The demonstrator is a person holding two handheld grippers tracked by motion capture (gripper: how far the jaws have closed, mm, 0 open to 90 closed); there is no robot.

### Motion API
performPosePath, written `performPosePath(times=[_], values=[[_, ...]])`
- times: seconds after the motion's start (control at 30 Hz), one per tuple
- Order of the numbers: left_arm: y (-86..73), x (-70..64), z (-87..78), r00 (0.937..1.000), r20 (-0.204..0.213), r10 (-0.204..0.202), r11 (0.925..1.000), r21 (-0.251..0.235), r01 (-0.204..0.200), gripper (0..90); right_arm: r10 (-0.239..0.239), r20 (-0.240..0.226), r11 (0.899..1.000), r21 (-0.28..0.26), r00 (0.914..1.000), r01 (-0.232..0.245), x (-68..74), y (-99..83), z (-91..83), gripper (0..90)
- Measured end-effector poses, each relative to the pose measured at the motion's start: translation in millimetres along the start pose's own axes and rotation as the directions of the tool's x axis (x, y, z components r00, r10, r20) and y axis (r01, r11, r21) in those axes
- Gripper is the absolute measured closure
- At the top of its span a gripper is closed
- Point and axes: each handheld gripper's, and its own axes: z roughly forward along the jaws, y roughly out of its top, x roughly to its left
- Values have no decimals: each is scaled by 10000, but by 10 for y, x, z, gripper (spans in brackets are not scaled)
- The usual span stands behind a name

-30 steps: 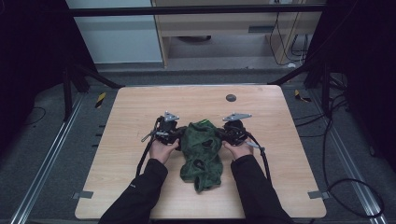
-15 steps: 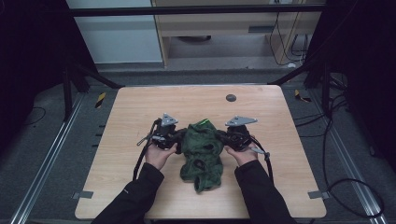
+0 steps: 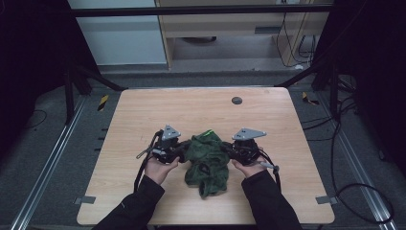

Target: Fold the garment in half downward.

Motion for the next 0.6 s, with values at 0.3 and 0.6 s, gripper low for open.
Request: performPosePath(times=[0.3,0.6], values=[[-112,-55,-65,9999,133,-48,9998,174,46,896,-29,-219,10000,14,9998,29,85,-51,-62,835],[-234,-93,-134,9994,314,-131,9994,332,121,896,-123,-322,9998,121,9994,127,158,-142,-136,833]])
